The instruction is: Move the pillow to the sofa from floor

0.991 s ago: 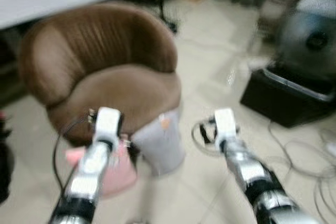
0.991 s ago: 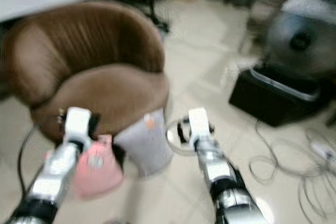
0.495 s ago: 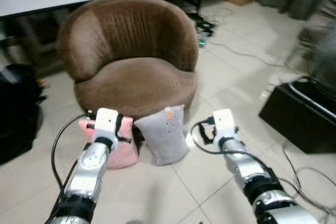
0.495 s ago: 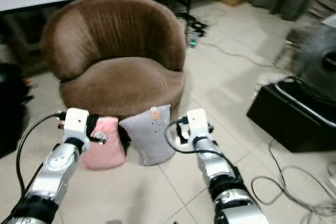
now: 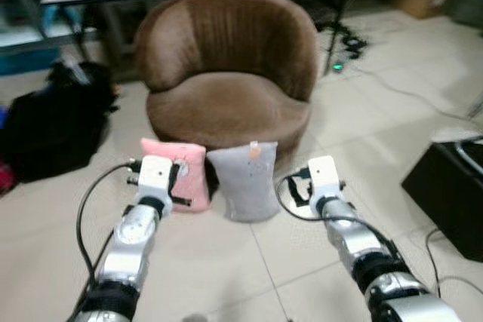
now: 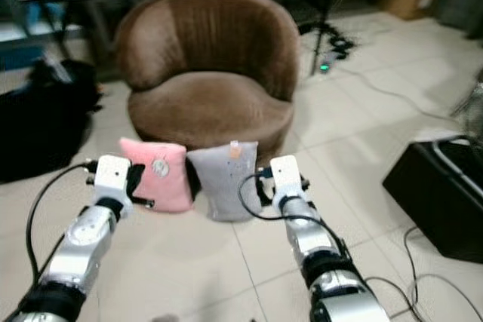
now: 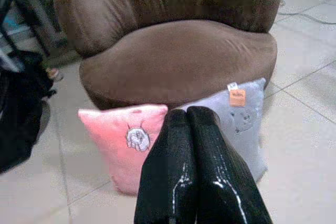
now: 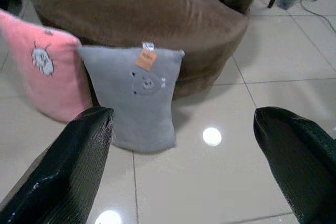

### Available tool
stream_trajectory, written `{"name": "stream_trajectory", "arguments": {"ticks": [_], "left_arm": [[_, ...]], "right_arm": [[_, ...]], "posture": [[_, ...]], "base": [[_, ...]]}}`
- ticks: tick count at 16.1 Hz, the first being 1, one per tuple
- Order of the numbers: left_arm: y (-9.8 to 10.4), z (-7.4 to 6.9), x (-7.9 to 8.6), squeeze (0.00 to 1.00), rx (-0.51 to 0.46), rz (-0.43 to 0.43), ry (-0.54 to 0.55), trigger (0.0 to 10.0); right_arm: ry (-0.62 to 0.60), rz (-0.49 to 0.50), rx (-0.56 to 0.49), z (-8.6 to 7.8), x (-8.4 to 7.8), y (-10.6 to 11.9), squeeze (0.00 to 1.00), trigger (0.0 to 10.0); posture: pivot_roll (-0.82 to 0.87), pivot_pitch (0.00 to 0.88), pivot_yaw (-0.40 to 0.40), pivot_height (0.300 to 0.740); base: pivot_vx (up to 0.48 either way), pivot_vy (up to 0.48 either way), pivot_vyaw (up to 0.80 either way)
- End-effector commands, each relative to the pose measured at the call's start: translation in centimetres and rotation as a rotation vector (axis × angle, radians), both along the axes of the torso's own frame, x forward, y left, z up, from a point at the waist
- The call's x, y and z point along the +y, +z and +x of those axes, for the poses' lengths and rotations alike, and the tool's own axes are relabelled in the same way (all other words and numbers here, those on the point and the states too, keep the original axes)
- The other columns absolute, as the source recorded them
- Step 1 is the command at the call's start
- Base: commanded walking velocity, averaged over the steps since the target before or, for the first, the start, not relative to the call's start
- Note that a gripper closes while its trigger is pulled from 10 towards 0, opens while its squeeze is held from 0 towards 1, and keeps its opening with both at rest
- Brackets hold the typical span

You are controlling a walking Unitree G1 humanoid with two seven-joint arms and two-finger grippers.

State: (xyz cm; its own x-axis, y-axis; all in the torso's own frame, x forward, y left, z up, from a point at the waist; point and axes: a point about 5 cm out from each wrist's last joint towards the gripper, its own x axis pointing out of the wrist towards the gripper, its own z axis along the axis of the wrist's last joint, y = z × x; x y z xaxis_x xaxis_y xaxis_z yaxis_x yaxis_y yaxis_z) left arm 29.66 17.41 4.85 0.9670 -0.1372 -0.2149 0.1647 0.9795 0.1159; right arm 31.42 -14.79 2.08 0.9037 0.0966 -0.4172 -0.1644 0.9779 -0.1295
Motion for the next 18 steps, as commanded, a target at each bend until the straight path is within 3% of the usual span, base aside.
{"name": "stream_trajectory", "arguments": {"ticks": [1, 5, 14, 18], "left_arm": [[0.25, 0.12, -0.03, 0.0, -0.009, -0.006, -0.012, 10.0], [0.15, 0.15, -0.15, 0.0, -0.004, 0.012, -0.022, 10.0], [0.65, 0.16, 0.4, 0.0, -0.056, -0.005, 0.024, 10.0], [0.28, -0.13, 0.08, 0.0, -0.051, 0.025, -0.012, 10.0]], "right_arm": [[0.001, 0.006, -0.023, 0.47, 0.17, 0.56, 0.0, 10.0], [-0.006, 0.01, -0.021, 0.43, 0.14, 0.49, 0.0, 10.0], [-0.02, 0.06, -0.009, 0.4, 0.05, 0.39, 0.0, 10.0], [-0.023, 0.05, -0.002, 0.33, -0.29, 0.26, 0.0, 10.0]], "posture": [[0.11, 0.0, 0.031, 0.74], [0.1, 0.0, 0.031, 0.74], [0.11, 0.0, 0.024, 0.74], [0.11, 0.0, 0.02, 0.74]], "base": [[0.0, 0.0, 0.64], [0.0, 0.48, 0.13], [0.0, 0.0, 0.0], [0.0, 0.0, -0.69]]}}
